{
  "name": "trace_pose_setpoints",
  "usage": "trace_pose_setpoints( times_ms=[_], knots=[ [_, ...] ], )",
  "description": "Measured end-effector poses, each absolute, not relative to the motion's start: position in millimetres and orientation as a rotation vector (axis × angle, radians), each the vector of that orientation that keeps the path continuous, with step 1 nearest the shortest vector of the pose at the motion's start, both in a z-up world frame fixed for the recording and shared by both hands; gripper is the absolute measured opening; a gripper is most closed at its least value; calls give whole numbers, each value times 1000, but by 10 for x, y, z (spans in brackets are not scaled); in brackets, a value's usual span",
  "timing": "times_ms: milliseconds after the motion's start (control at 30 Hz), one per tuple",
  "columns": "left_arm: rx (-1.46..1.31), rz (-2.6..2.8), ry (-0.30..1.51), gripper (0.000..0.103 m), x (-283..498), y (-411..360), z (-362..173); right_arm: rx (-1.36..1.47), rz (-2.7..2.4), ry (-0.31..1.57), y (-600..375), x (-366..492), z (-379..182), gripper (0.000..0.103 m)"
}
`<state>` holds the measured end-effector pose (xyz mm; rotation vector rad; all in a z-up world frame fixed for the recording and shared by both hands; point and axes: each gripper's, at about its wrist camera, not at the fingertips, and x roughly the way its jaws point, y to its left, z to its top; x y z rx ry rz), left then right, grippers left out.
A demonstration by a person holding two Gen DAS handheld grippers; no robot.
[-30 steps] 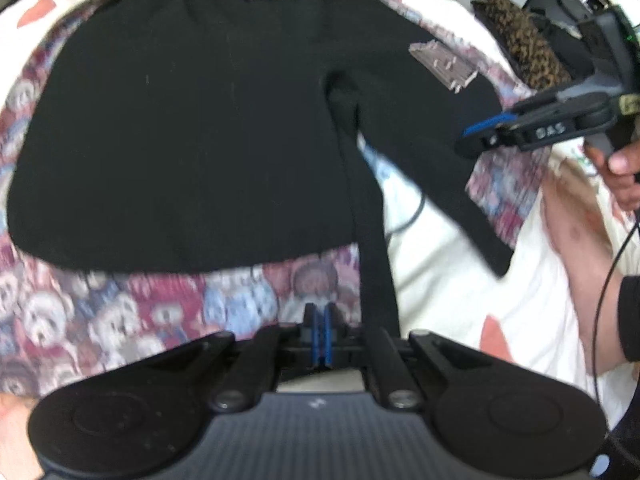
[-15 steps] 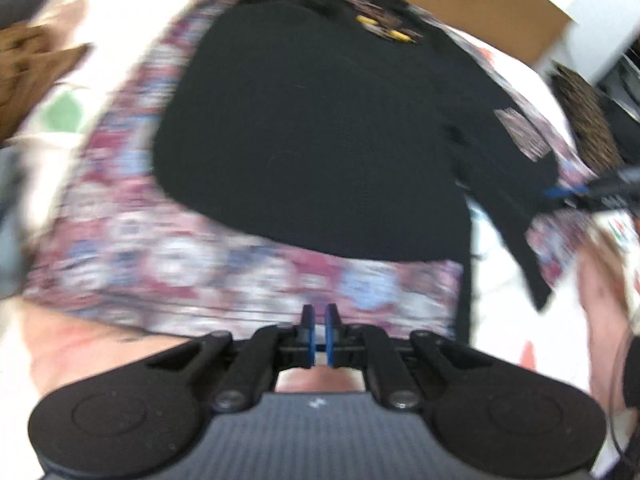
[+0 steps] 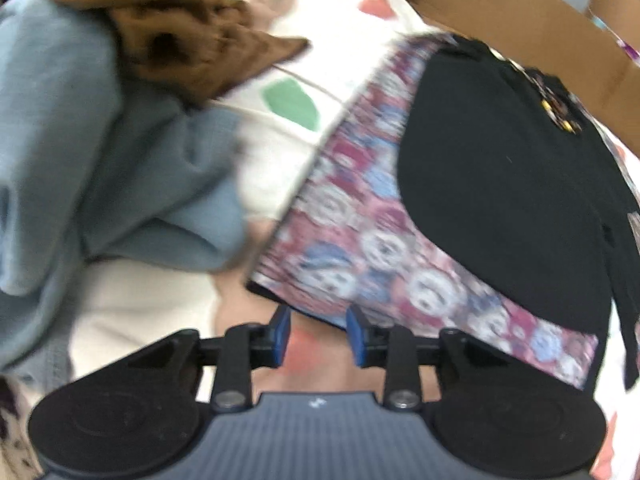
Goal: Fold clothes
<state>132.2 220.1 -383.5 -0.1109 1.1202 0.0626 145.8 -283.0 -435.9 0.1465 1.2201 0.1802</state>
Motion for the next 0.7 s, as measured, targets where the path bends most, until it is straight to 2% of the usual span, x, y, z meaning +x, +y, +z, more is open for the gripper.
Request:
trace_pose_setpoints(
  times_ms=[700],
  knots=[
    [-121, 98, 1077, 36, 1484, 2530, -4195, 113, 152, 1203, -2850, 1459, -4339, 33]
  ],
)
